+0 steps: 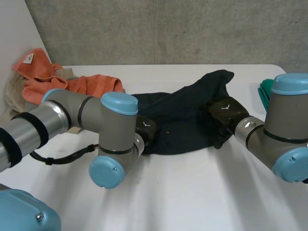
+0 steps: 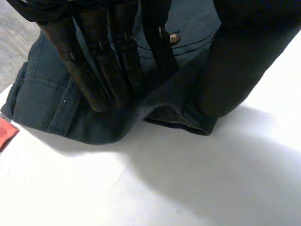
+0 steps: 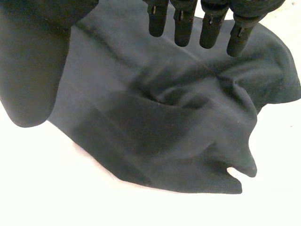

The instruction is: Fold the laundry.

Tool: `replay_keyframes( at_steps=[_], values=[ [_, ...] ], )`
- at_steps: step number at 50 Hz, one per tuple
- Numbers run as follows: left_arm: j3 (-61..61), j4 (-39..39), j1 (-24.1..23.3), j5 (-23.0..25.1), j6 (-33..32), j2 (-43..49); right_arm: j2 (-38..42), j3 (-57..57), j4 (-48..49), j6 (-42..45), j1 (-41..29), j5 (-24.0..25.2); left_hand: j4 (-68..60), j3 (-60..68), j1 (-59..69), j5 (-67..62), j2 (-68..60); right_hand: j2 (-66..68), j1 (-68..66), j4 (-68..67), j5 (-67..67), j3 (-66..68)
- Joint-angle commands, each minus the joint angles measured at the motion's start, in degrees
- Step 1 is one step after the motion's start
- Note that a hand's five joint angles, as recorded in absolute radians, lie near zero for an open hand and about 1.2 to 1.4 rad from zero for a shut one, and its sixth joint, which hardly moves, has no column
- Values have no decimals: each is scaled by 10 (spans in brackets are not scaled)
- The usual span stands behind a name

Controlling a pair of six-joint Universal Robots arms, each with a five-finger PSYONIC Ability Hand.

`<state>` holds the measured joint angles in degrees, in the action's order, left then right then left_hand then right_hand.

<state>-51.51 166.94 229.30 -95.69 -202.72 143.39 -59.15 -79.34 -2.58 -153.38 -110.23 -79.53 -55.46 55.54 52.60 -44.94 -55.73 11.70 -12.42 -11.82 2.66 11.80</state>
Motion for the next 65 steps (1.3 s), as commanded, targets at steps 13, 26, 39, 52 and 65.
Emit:
replay_keyframes(
  at_steps=[13,26,39,52,65],
  values=[
    [76,186,110,-36,-92,-117,-31,-15,17,1,3,-1,-245,245,274,-251,-243,-17,24,18,-27,-18],
    [214,255,58,244,180,-139,-43,-8,18,-5,14,-22,-245,245,274,-251,-243,-17,24,18,-27,-18],
    [206,135,-23,320,189,9,-38,33,23,-24,79,-71,363,-363,-334,357,365,-17,24,18,-27,-18],
    [122,103,-9,171,158,-121,-23,64,-4,-13,98,-44,455,-455,-426,449,457,-17,24,18,-27,-18],
    [-114,2,31,16,107,-271,-55,34,-88,137,63,139,449,-450,-421,444,452,-17,24,18,-27,-18]
  ],
)
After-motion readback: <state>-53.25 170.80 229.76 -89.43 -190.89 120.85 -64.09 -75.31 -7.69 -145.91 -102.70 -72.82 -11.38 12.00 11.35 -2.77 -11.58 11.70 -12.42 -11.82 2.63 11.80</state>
